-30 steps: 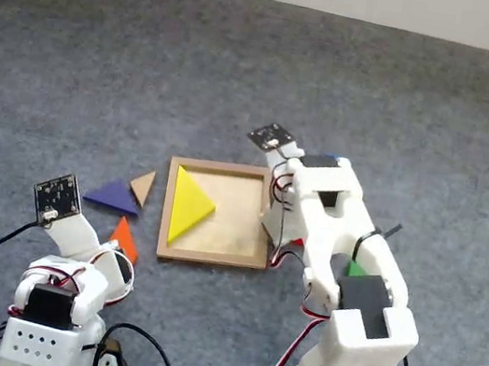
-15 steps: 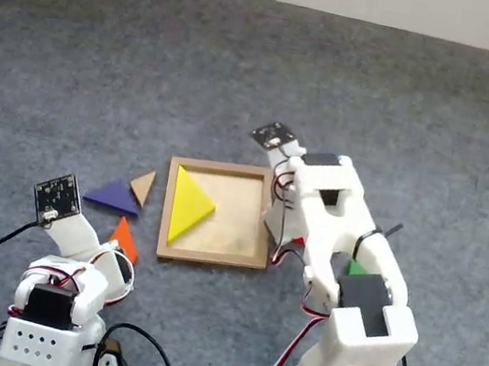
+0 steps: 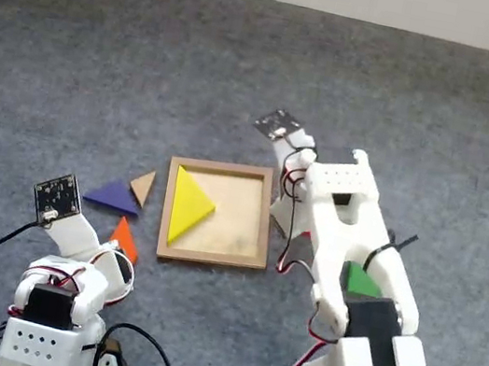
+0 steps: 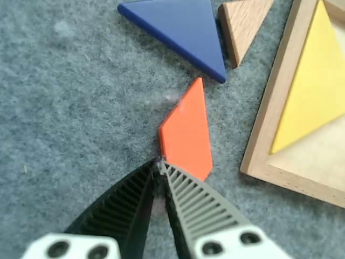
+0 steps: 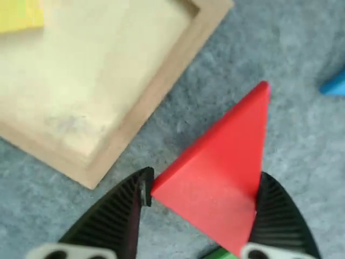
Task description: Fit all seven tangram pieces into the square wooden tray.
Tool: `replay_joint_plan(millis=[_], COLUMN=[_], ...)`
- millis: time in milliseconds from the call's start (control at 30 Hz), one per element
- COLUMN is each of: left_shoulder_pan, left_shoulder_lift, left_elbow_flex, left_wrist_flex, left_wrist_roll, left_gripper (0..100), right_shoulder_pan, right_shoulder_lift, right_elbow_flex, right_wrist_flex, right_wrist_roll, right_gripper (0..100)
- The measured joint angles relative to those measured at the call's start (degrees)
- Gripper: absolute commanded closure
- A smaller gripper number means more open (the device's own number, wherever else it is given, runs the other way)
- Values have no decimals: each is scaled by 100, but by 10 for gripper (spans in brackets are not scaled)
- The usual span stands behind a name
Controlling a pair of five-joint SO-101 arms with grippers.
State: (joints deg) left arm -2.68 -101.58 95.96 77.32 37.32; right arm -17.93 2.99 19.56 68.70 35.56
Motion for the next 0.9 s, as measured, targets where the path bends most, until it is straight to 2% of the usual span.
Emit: replay_joint_plan(millis=[200,467,700,900], left_shoulder_pan=[0,0,0,0], left_shoulder_lift=[0,0,0,0], left_elbow_flex=[0,0,0,0], left_wrist_flex=[0,0,0,0], left_wrist_roll=[0,0,0,0], left_gripper=[994,994,994,994], right_shoulder_pan=[-466,-1415,-1574,-1574], right_shoulder_lift=[-35,-26,1125,1582], right_elbow_flex=[-316,-422,-677,-1231], right_wrist_flex=[-70,-1134,-1266,-1266], right_wrist_roll=[826,1846,2479,2567], right_gripper=[792,792,792,773])
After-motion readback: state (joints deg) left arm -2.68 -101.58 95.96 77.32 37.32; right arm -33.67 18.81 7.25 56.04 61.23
